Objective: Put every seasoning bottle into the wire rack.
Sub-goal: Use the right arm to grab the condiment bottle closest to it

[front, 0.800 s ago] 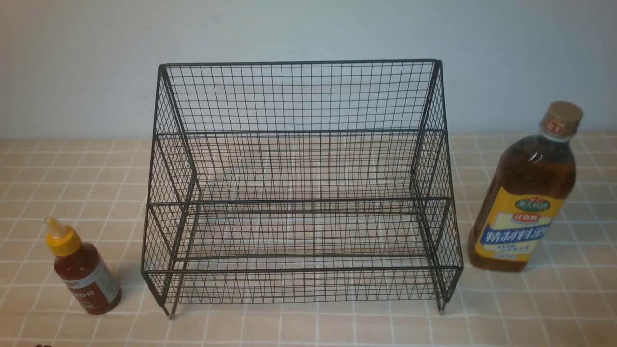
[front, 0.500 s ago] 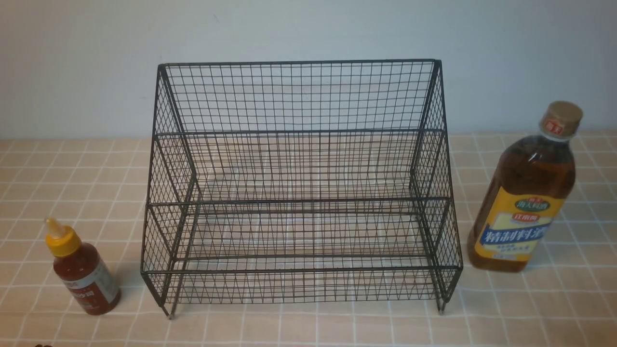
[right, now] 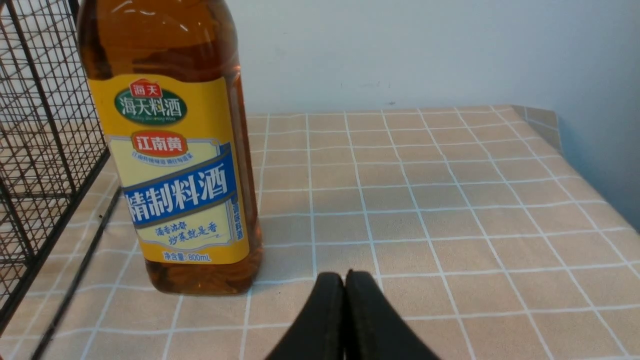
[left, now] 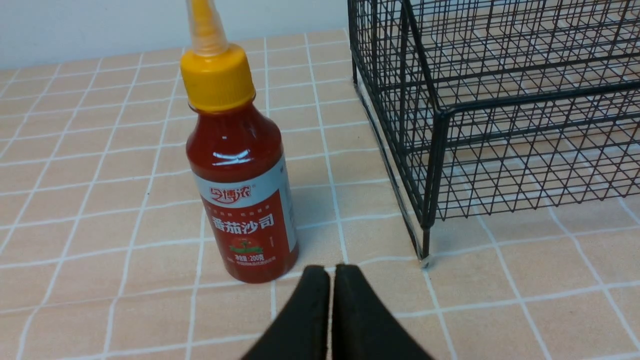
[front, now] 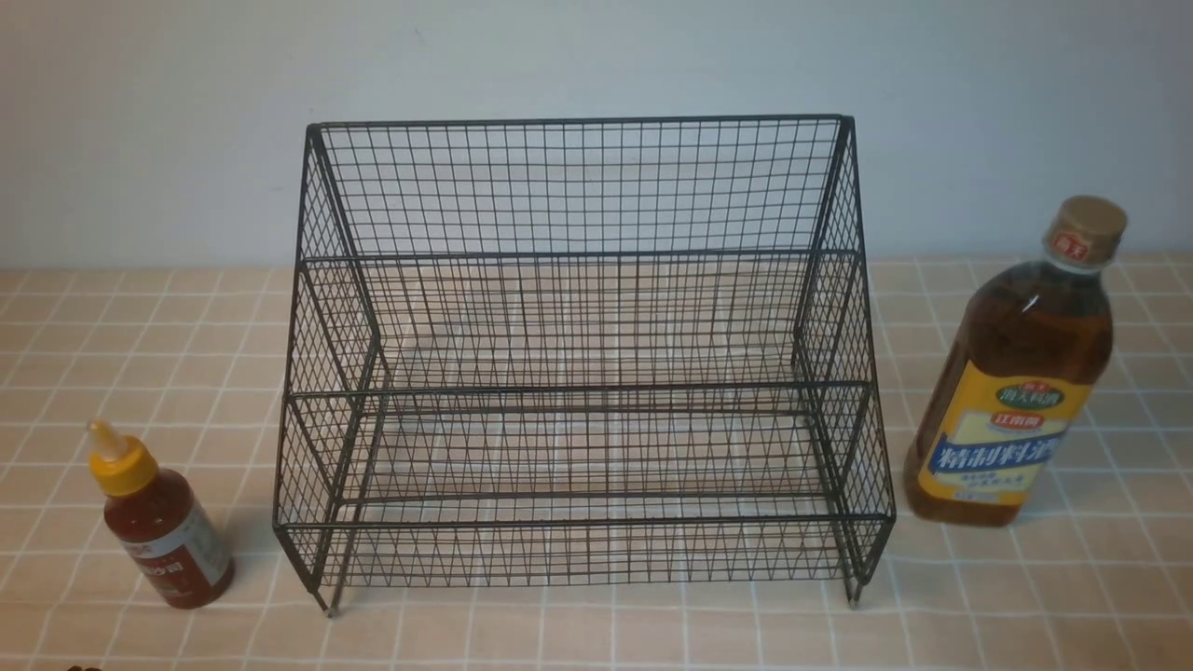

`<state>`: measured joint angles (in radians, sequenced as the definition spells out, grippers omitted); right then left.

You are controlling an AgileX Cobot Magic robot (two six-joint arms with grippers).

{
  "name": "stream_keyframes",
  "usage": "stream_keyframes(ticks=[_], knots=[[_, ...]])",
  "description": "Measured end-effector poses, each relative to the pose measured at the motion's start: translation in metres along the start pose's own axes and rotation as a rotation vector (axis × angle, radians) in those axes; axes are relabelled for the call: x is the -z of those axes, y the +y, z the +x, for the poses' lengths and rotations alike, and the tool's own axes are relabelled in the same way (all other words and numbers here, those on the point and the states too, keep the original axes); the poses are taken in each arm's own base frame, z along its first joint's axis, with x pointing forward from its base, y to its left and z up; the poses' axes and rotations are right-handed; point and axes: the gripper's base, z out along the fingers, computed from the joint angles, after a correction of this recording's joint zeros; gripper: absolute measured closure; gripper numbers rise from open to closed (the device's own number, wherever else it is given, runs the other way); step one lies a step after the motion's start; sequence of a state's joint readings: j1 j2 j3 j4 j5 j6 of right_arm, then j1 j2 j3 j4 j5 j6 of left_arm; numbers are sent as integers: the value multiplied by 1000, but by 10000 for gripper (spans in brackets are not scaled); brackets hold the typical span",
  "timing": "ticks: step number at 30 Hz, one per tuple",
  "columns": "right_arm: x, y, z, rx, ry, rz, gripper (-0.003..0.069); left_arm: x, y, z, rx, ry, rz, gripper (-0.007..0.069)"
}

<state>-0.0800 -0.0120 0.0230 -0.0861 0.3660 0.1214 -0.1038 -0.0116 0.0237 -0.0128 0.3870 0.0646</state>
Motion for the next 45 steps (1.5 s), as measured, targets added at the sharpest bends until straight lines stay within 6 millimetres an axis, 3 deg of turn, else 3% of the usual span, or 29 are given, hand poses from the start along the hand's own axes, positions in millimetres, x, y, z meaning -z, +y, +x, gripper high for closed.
stream_keyframes(ticks=[13, 22, 33, 36, 38, 42, 45], knots=[[0, 0, 0, 1, -2, 0, 673, 0, 0, 0, 0, 0, 0, 631], [5, 3, -30, -235, -341, -71, 673, 0, 0, 0, 0, 0, 0, 631], [7, 3, -34, -264, -396, -83, 673, 0, 0, 0, 0, 0, 0, 631], [13, 2, -47, -400, -534, -133, 673, 0, 0, 0, 0, 0, 0, 631], [18, 3, -57, -397, -576, -151, 673, 0, 0, 0, 0, 0, 0, 631], [28, 9, -95, -246, -641, -179, 673, 0, 0, 0, 0, 0, 0, 631], [20, 14, -117, -156, -610, -203, 668, 0, 0, 0, 0, 0, 0, 631]])
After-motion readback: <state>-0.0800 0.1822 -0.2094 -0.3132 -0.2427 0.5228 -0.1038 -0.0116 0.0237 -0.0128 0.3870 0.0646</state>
